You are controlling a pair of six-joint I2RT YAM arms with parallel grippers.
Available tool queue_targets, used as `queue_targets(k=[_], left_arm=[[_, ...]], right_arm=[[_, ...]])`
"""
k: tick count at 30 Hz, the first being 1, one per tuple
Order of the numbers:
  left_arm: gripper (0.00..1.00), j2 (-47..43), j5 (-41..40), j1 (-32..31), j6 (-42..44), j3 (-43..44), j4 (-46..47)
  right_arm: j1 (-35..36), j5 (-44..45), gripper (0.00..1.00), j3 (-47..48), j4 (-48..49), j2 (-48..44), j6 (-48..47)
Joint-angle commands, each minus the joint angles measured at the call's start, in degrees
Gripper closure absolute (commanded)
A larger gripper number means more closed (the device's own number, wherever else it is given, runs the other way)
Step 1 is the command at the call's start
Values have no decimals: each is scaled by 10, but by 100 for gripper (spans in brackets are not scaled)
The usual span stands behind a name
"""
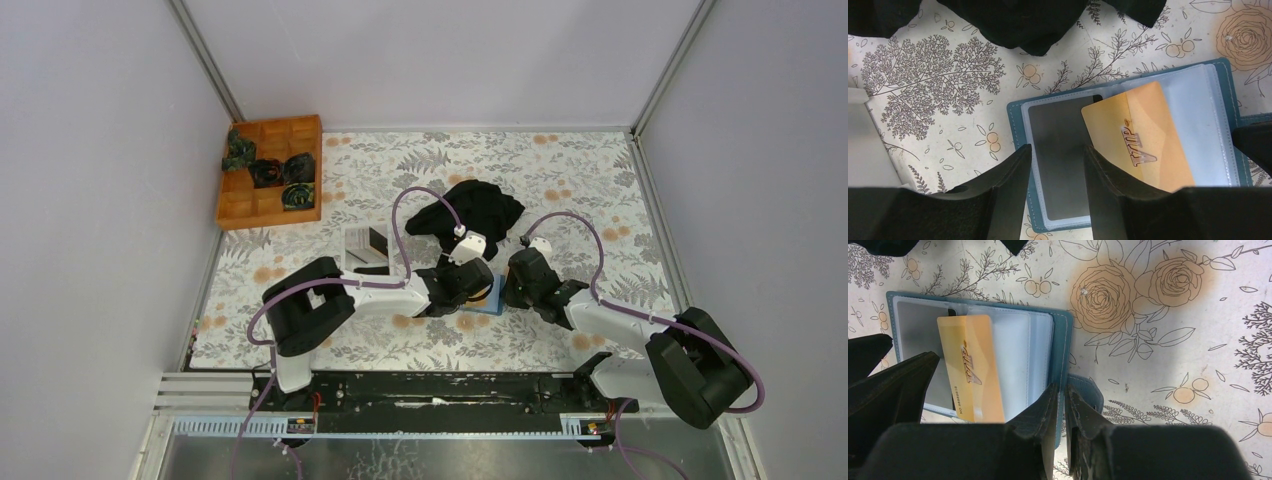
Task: Put the credit cards into the card holder
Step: Insert the credit card into the card holder.
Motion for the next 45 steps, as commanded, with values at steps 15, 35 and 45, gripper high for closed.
queue_targets(k=[15,35,45], left_arm=[[49,8,16,12,19,-13,62],[49,19,63,15,23,-5,85],[49,10,79,14,17,-11,96]], right_arm=[[-3,1,82,1,-1,14,-9],[-3,0,82,5,-3,13,-13],[-3,-3,82,2,1,15,-12]])
